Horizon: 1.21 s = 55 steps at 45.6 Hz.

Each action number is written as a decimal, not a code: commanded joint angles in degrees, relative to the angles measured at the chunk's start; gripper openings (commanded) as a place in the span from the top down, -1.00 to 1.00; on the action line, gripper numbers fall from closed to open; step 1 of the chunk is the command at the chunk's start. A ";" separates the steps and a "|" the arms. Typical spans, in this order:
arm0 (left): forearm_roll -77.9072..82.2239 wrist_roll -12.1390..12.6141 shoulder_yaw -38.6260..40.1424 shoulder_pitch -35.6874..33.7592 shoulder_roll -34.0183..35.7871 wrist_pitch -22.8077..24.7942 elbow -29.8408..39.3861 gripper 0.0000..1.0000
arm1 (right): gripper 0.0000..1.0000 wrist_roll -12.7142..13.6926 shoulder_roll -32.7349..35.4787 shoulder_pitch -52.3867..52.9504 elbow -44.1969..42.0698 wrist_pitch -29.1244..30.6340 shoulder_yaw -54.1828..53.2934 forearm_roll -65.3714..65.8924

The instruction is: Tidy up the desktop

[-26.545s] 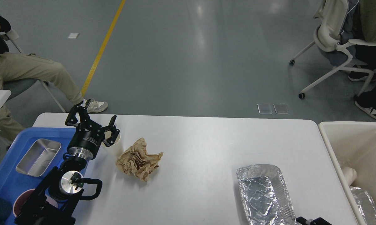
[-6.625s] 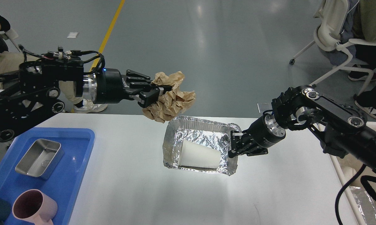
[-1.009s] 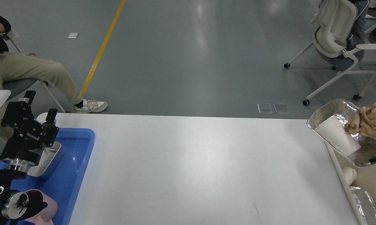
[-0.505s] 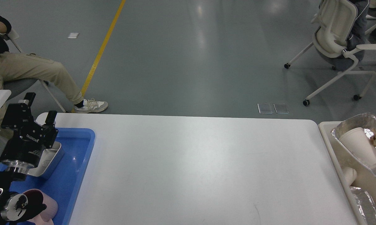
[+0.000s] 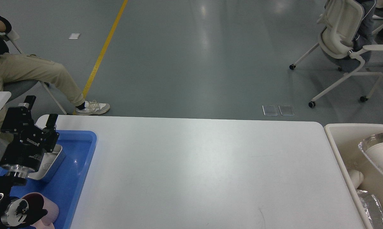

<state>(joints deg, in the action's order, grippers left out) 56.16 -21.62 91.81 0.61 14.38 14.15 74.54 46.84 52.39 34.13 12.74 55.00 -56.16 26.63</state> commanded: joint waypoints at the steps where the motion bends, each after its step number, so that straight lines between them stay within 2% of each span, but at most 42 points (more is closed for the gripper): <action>1: 0.00 0.00 -0.14 -0.09 -0.05 0.00 -0.01 -0.94 | 0.95 0.00 -0.01 -0.03 -0.87 0.00 0.09 0.01; 3: 0.00 0.00 -0.23 -0.09 -0.05 0.00 -0.01 -0.94 | 0.87 0.00 -0.01 -0.12 -0.87 0.00 0.18 0.01; 6: 0.00 0.00 -0.23 -0.09 -0.05 0.00 -0.09 -0.94 | 0.62 0.00 -0.01 -0.47 -0.87 0.00 0.18 0.01; 9: 0.00 -0.09 -0.23 -0.09 -0.05 0.00 -0.09 -0.94 | 0.45 0.00 -0.01 -0.47 -0.87 0.00 0.18 0.01; 15: 0.00 -0.18 -0.23 -0.09 0.04 0.00 -0.18 -0.94 | -0.09 0.00 -0.09 -0.73 -0.87 0.00 0.18 0.01; 17: 0.00 -0.18 -0.23 -0.09 0.04 0.00 -0.18 -0.94 | -0.46 0.00 -0.18 -0.73 -0.87 0.00 0.18 0.01; 19: 0.00 -0.18 -0.23 -0.09 0.04 0.00 -0.18 -0.94 | -0.98 0.00 -0.53 -0.73 -0.96 -0.94 0.18 0.01; 29: 0.09 -0.26 -0.23 -0.26 0.13 0.00 -0.36 -0.94 | -1.00 0.09 -1.94 -0.99 -0.96 -2.97 0.26 -0.70; 38: 0.18 -0.27 -0.23 -0.70 0.13 0.00 -0.97 -0.94 | -1.00 0.09 -7.30 -0.65 -2.63 -7.18 0.62 -2.10; 49: 0.09 -1.50 -0.14 -0.70 0.39 0.09 -1.32 -0.94 | -1.00 -0.35 -11.16 2.08 0.44 -7.19 0.88 -2.02; 52: 0.00 -1.85 -0.05 -0.44 0.39 0.09 -1.41 -0.94 | -1.00 -3.06 -11.61 2.70 2.63 -6.84 0.62 -2.10; 55: 0.00 -2.64 -0.05 -0.26 0.39 0.09 -1.59 -0.94 | -1.00 -9.29 -11.17 2.61 6.06 -6.49 0.53 -2.19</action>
<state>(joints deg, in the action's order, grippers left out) 56.23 -23.30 91.62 0.02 14.75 14.23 73.15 44.95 41.28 36.35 14.19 47.86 -55.42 24.54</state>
